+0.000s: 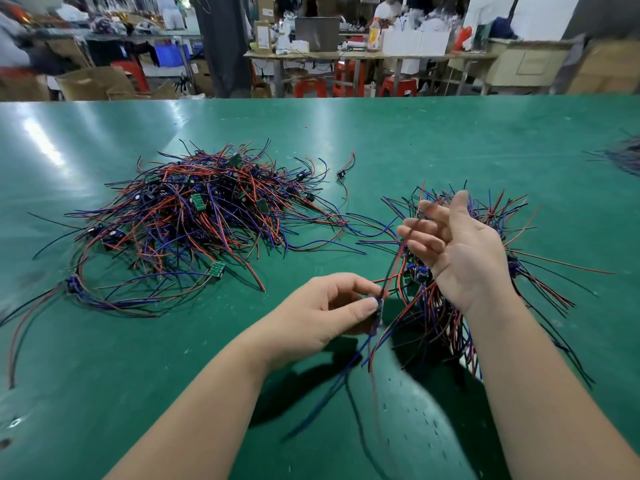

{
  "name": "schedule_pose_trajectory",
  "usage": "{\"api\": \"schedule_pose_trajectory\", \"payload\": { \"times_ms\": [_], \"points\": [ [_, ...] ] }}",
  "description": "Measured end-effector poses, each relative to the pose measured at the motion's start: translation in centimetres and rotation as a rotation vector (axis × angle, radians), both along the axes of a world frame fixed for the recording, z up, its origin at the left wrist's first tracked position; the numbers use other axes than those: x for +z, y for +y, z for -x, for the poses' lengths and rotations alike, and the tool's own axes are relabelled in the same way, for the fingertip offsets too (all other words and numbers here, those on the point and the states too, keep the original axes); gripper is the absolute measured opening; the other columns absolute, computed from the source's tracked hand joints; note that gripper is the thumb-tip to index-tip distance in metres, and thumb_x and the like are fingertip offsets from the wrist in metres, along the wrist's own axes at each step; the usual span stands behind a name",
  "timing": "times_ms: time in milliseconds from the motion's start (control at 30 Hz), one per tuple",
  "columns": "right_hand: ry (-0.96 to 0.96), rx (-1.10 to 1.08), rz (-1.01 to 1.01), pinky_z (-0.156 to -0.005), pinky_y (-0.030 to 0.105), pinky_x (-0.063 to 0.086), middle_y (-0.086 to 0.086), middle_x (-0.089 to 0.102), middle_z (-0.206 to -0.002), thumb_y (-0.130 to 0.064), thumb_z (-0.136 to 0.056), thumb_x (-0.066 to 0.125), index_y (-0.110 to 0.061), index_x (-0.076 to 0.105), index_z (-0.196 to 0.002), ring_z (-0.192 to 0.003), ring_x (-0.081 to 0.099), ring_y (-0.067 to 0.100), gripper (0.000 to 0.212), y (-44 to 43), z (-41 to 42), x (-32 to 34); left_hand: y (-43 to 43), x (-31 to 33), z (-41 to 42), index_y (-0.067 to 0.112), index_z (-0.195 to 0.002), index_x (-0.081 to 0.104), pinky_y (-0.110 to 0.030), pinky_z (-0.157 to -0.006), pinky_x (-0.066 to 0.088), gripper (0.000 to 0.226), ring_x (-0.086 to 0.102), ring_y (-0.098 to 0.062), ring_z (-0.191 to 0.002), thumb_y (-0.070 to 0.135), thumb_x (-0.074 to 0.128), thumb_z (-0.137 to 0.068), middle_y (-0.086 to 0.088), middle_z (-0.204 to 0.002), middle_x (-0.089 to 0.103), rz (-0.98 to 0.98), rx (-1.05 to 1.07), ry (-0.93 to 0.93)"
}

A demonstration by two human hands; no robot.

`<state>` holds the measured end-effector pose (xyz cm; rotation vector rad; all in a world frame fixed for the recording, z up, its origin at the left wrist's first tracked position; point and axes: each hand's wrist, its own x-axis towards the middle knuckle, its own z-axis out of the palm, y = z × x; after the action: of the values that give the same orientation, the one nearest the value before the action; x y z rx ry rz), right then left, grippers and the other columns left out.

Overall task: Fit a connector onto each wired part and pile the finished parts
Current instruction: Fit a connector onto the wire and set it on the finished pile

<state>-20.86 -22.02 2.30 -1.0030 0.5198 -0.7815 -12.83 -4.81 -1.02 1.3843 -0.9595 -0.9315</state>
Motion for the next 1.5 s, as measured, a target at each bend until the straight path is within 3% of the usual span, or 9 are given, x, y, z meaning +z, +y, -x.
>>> {"api": "schedule_pose_trajectory", "payload": {
  "times_ms": [100, 200, 333, 533, 800, 900, 1067, 1200, 1500],
  "points": [
    [0.081, 0.054, 0.027, -0.051, 0.02, 0.053, 0.011, 0.068, -0.069, -0.019, -0.097, 0.053, -0.006, 0.059, -0.105, -0.058, 0.069, 0.019, 0.016, 0.4, -0.2, -0.3, -0.1, 0.3, -0.4, 0.012, -0.099, 0.058, -0.031, -0.083, 0.057, 0.021, 0.07, -0.017, -0.081, 0.023, 0.055, -0.082, -0.005, -0.084, 0.073, 0.09, 0.067, 0.183],
    [0.213, 0.249, 0.229, -0.055, 0.018, 0.05, 0.011, 0.064, -0.076, 0.008, -0.082, 0.064, -0.001, 0.059, -0.113, -0.058, 0.064, 0.015, 0.032, 0.8, -0.2, -1.1, -0.2, 0.8, -0.6, 0.013, -0.096, 0.05, -0.028, -0.071, 0.058, 0.02, 0.072, -0.017, -0.076, 0.026, 0.052, -0.081, -0.008, -0.085, 0.074, 0.206, 0.134, 0.363],
    [0.234, 0.538, 0.454, -0.07, 0.022, 0.054, 0.009, 0.07, -0.081, -0.009, -0.061, 0.079, -0.019, 0.072, -0.102, -0.074, 0.063, 0.019, 0.043, 1.8, 0.0, -1.1, -0.3, 1.2, -0.9, 0.021, -0.091, 0.053, -0.022, -0.061, 0.055, 0.025, 0.067, -0.008, -0.068, 0.036, 0.058, -0.072, 0.006, -0.081, 0.072, 0.288, 0.269, 0.533],
    [-0.072, 0.503, 0.254, -0.056, 0.018, 0.05, 0.006, 0.071, -0.07, -0.016, -0.053, 0.084, -0.018, 0.078, -0.082, -0.058, 0.065, 0.014, 0.031, 3.3, -0.7, -0.9, -0.6, 1.0, -1.0, 0.025, -0.083, 0.055, -0.018, -0.056, 0.049, 0.024, 0.053, -0.004, -0.058, 0.04, 0.064, -0.067, 0.013, -0.068, 0.063, 0.226, 0.423, 0.627],
    [-0.031, 0.362, 0.133, -0.055, 0.016, 0.048, 0.003, 0.068, -0.066, -0.014, -0.062, 0.071, -0.013, 0.073, -0.075, -0.056, 0.062, 0.01, 0.013, 3.7, -1.3, -1.3, -0.9, 0.6, 0.0, 0.022, -0.077, 0.063, -0.018, -0.057, 0.047, 0.033, 0.056, -0.004, -0.055, 0.041, 0.077, -0.053, 0.009, -0.071, 0.065, 0.219, 0.413, 0.449],
    [-0.05, 0.373, 0.052, -0.053, 0.016, 0.047, 0.001, 0.066, -0.064, -0.015, -0.067, 0.067, -0.013, 0.072, -0.071, -0.056, 0.062, 0.008, 0.007, 3.8, -1.3, -1.1, -0.8, 0.4, 0.0, 0.021, -0.081, 0.067, -0.021, -0.065, 0.047, 0.027, 0.059, -0.005, -0.062, 0.022, 0.086, -0.062, 0.008, -0.075, 0.068, 0.243, 0.385, 0.29],
    [-0.084, 0.361, -0.02, -0.051, 0.017, 0.048, 0.001, 0.063, -0.06, -0.016, -0.066, 0.069, -0.013, 0.066, -0.065, -0.051, 0.058, 0.007, 0.004, 2.9, -0.7, -0.5, -0.7, 1.0, 0.0, 0.022, -0.081, 0.079, -0.02, -0.063, 0.054, 0.037, 0.068, -0.009, -0.079, -0.004, 0.061, -0.061, 0.001, -0.083, 0.074, 0.295, 0.314, 0.354],
    [-0.024, 0.36, 0.127, -0.047, 0.017, 0.044, 0.002, 0.059, -0.056, -0.015, -0.062, 0.071, -0.014, 0.069, -0.059, -0.047, 0.053, 0.009, 0.004, 2.9, -0.8, -0.8, -0.4, 1.4, 0.3, 0.015, -0.079, 0.078, -0.023, -0.055, 0.055, 0.014, 0.069, -0.016, -0.063, 0.019, 0.078, -0.066, -0.003, -0.074, 0.07, 0.215, 0.36, 0.402],
    [0.07, 0.387, 0.384, -0.054, 0.018, 0.047, 0.001, 0.064, -0.059, -0.018, -0.066, 0.075, -0.017, 0.076, -0.074, -0.05, 0.054, 0.01, 0.008, 2.3, -0.8, -1.6, -0.5, 1.1, 0.7, 0.022, -0.071, 0.077, -0.021, -0.059, 0.055, 0.019, 0.068, -0.014, -0.061, 0.027, 0.08, -0.053, -0.003, -0.072, 0.073, 0.156, 0.416, 0.314]
  ]
}}
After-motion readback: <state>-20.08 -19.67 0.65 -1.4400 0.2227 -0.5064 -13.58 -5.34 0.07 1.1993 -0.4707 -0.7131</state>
